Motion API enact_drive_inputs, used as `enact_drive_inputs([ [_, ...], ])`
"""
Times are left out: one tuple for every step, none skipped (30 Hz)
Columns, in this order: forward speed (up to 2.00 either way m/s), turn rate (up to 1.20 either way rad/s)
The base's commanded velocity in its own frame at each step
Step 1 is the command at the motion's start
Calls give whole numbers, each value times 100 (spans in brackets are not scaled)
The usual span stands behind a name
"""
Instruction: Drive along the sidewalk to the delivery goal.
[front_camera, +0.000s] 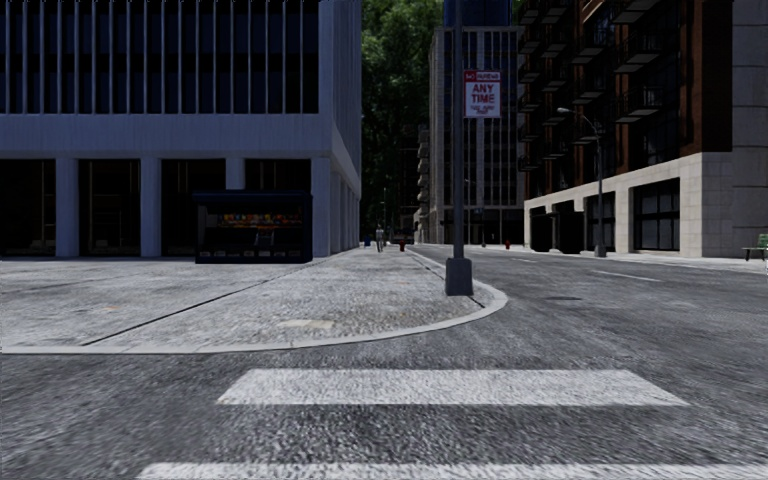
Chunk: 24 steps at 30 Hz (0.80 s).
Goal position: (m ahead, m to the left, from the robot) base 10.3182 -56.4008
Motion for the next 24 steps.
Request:
enact_drive_inputs([
  [200, -28],
  [200, -17],
  [200, 0],
  [200, 0],
  [200, 0],
  [200, 0],
  [200, 0],
  [200, 0],
  [200, 0],
  [200, 0],
  [200, 0],
  [200, 0],
  [200, 0],
  [200, 0],
  [200, 0],
  [200, 0],
  [200, 0],
  [200, 0],
  [200, 0],
  [200, 0],
  [200, 0],
  [200, 0],
  [200, 0],
  [200, 0],
])
